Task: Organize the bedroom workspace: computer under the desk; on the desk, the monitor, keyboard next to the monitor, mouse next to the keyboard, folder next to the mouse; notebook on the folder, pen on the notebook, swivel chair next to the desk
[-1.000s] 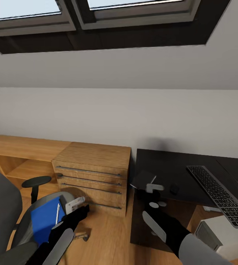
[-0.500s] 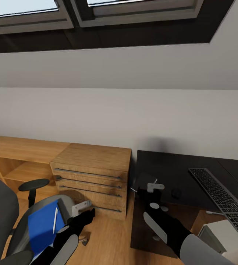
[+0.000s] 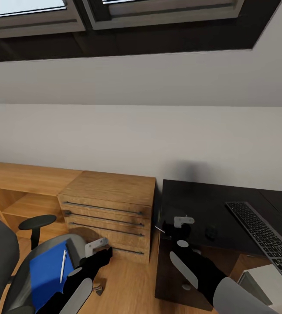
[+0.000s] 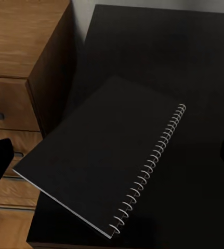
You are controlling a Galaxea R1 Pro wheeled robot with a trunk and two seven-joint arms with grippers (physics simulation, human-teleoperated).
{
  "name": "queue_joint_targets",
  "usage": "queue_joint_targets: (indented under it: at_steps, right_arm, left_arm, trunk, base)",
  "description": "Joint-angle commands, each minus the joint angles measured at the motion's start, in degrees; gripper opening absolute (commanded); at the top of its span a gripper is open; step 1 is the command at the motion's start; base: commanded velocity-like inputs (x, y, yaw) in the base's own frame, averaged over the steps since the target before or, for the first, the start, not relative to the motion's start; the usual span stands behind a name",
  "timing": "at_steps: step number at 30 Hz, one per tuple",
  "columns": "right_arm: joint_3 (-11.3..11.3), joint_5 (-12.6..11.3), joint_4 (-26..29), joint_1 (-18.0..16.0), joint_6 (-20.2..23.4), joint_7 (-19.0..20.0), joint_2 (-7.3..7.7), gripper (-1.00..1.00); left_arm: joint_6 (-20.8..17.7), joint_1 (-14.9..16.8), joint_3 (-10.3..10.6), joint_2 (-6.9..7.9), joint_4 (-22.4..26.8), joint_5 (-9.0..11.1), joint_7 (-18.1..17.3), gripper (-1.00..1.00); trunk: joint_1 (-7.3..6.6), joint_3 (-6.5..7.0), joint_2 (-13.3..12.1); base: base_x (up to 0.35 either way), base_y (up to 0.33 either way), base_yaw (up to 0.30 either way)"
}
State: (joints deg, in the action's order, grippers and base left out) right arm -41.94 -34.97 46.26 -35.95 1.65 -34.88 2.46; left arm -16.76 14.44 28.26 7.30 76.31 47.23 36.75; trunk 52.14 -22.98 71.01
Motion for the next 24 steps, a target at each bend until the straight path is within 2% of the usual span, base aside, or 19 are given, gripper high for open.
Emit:
queue_joint_targets:
  at_steps: [1, 8, 9, 13, 24]
  right_arm:
    - [-0.33, -0.29, 0.15, -0.09, 0.16, -0.46, 0.08, 1.0]
    - [-0.57, -0.26, 0.36, -0.09, 0.04, -0.51, -0.04, 1.0]
    - [-1.87, 0.29, 0.4, -0.06, 0.01, -0.6, -0.07, 1.0]
    - [-2.61, 1.03, 0.4, -0.03, -0.07, -0.67, -0.09, 1.0]
    - [-3.02, 1.76, 0.47, 0.0, -0.15, -0.72, -0.08, 1.0]
  left_arm:
    - [-0.12, 0.06, 0.14, 0.04, 0.09, 0.28, 0.44, 1.0]
    - [-0.12, 0.06, 0.13, 0.06, 0.07, 0.26, 0.44, 1.0]
    - [-0.12, 0.06, 0.13, 0.07, 0.06, 0.26, 0.43, 1.0]
    - [-0.12, 0.06, 0.13, 0.02, 0.06, 0.24, 0.45, 1.0]
    - [-0.12, 0.06, 0.13, 0.02, 0.06, 0.26, 0.49, 1.0]
  trunk:
    - [0.0, -0.07, 0.05]
    - [0.0, -0.07, 0.05]
    - [0.0, -0.08, 0.05]
    - [0.0, -0.13, 0.05]
    - [0.0, -0.17, 0.05]
  base:
    - [0.002, 0.0, 0.0]
    - [0.0, 0.0, 0.0]
    - [0.0, 0.0, 0.0]
    - [0.0, 0.0, 0.0]
    - [0.0, 0.0, 0.0]
